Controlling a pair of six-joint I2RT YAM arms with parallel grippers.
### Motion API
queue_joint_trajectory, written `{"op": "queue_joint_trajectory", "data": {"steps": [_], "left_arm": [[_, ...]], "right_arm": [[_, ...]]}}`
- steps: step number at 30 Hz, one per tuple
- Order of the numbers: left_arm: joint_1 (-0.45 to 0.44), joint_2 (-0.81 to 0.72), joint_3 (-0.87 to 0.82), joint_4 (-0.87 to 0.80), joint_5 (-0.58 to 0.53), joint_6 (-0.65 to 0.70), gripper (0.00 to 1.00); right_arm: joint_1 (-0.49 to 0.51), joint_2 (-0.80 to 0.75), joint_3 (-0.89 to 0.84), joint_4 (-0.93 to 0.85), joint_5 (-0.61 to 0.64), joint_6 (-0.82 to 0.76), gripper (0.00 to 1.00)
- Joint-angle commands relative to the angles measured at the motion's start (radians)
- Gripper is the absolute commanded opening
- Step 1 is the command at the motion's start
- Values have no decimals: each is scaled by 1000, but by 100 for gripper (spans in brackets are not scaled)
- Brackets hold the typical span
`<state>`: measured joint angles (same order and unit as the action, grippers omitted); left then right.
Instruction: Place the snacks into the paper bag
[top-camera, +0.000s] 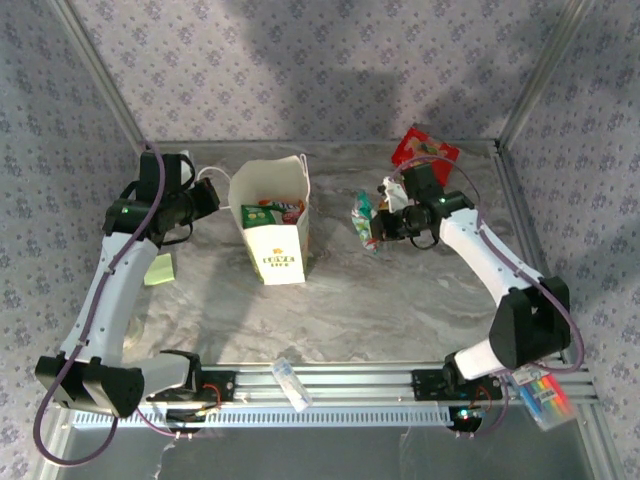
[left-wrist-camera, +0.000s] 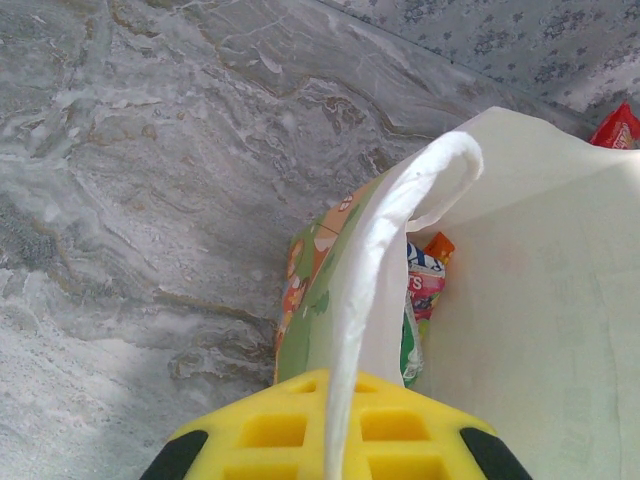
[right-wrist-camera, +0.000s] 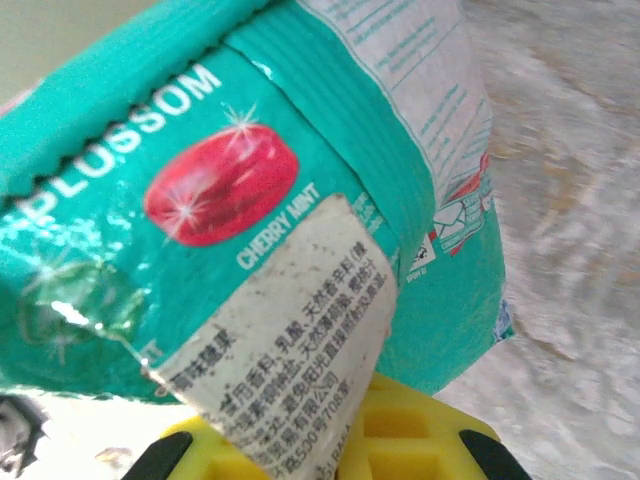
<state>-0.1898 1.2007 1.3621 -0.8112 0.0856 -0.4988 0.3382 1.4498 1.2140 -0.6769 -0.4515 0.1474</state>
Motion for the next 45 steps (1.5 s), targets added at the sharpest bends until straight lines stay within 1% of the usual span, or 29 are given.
{"op": "queue_joint_trajectory", "data": {"steps": [1,6,14,19,25,28,35,40,45], "left_arm": [[1,5,40,9,6,0,6],[-2,5,40,10,7,0,6],[-5,5,42,9,7,1,6],[-11,5,47,8,7,2,6],[-13,3,49,6,6,5,6],[-14,3,53,5,6,6,6],[-14,5,60,4,5,8,6],[-16,3,60,4,7,8,6],[-17,-2,60,1,3,12,6]], "right_arm": [[-11,-67,1,53,-209,-22,11],[-10,-142,8,105,-286,-3,12],[-2,-227,67,101,-301,13,13],[42,-256,127,95,-311,10,14],[94,-281,175,144,-295,17,15],[118,-272,206,156,-248,27,14],[191,-235,270,261,-254,28,15],[253,-152,349,305,-268,23,15],[289,-62,427,348,-287,50,14]]}}
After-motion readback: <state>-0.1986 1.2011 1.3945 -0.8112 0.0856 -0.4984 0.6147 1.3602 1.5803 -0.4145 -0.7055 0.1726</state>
